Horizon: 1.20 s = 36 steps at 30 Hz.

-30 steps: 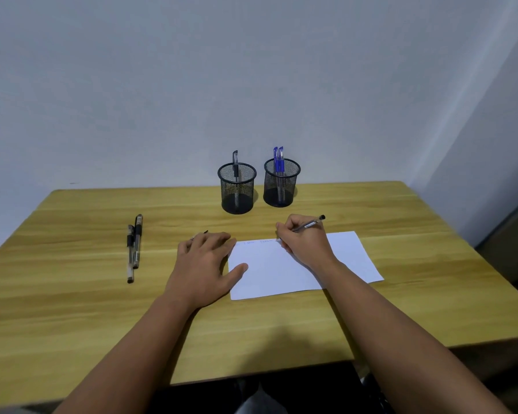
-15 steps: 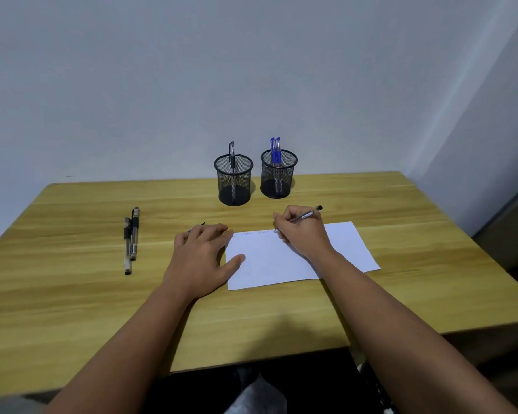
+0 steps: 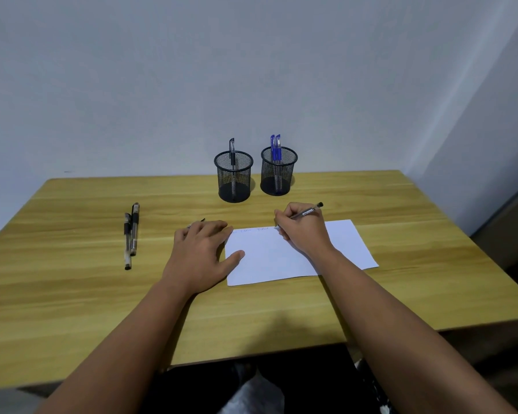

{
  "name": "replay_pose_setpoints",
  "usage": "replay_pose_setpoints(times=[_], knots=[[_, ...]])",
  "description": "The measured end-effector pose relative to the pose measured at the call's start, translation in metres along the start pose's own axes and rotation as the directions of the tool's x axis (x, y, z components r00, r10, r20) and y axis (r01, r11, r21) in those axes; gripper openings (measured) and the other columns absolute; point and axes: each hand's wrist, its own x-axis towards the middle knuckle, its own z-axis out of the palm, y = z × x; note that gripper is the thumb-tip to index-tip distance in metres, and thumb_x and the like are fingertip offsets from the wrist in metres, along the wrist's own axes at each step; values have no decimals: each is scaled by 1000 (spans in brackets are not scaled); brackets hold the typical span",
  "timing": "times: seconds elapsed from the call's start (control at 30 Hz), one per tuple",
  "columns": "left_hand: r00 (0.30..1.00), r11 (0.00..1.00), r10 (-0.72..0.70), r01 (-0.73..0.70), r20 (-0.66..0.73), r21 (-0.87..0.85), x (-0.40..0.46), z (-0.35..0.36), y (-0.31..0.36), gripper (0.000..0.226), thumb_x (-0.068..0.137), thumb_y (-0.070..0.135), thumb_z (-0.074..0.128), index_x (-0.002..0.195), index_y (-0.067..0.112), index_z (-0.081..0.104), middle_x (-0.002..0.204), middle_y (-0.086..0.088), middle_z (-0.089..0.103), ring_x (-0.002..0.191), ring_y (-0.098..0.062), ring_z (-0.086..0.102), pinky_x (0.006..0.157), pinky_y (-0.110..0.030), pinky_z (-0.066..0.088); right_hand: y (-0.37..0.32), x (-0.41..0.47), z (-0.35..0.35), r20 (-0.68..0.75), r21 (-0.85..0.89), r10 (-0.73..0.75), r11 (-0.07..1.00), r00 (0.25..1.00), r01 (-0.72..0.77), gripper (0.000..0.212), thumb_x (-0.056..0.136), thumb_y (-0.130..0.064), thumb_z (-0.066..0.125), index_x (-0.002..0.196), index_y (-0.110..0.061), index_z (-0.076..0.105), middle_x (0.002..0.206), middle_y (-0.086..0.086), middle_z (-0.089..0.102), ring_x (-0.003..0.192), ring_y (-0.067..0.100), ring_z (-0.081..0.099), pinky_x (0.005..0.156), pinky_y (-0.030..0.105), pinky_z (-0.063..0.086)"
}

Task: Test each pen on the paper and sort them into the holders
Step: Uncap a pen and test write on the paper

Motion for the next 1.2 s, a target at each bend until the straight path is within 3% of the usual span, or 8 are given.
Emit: replay_pose_setpoints(times=[0.2, 0.53, 0.73, 0.83, 0.93, 1.2], knots=[[1000, 1000, 1, -1, 3, -3, 0, 0, 0, 62, 88, 73, 42, 136, 38, 58, 146, 14, 52, 139, -18, 39, 108, -45, 28, 1, 0, 0, -27, -24, 2, 1000, 1000, -3, 38, 98, -10, 70, 71, 11, 53, 74, 39, 61, 55, 24, 60, 53, 31, 47], [1000, 1000, -4, 4, 0, -11, -1, -1, 1, 62, 87, 74, 43, 136, 37, 58, 145, 14, 52, 139, -19, 40, 107, -46, 30, 3, 2, 0, -43, -17, 13, 1000, 999, -14, 37, 97, -12, 69, 74, 10, 49, 74, 43, 54, 59, 28, 57, 58, 36, 47], [1000, 1000, -5, 5, -7, -8, 0, -1, 1, 63, 87, 73, 43, 136, 37, 59, 145, 14, 53, 138, -17, 40, 107, -46, 30, 5, 5, -1, -83, 9, 21, 1000, 996, -20, 41, 98, -13, 68, 76, 12, 44, 65, 30, 51, 60, 28, 54, 55, 32, 47], [1000, 1000, -7, 7, -9, -10, -1, 0, 0, 62, 87, 73, 44, 135, 38, 59, 145, 15, 53, 138, -18, 40, 107, -45, 29, 6, 5, 0, -76, -27, 2, 1000, 997, -4, 39, 93, -15, 70, 75, 12, 48, 71, 39, 54, 60, 26, 55, 60, 35, 48], [1000, 1000, -5, 5, -4, -12, 0, 0, 0, 60, 87, 73, 44, 135, 38, 58, 145, 15, 52, 138, -18, 39, 107, -45, 29, 6, 5, 1, -82, -65, -6, 998, 997, 1, 36, 84, -19, 68, 71, 7, 48, 74, 40, 51, 62, 26, 51, 62, 38, 45], [1000, 1000, -5, 5, -3, -6, 0, 1, -1, 61, 88, 73, 44, 136, 39, 57, 146, 15, 52, 138, -17, 40, 107, -45, 28, 1, 2, 1, -104, -108, -36, 994, 994, 24, 38, 87, -17, 63, 71, 3, 36, 70, 34, 36, 62, 25, 38, 60, 38, 36]])
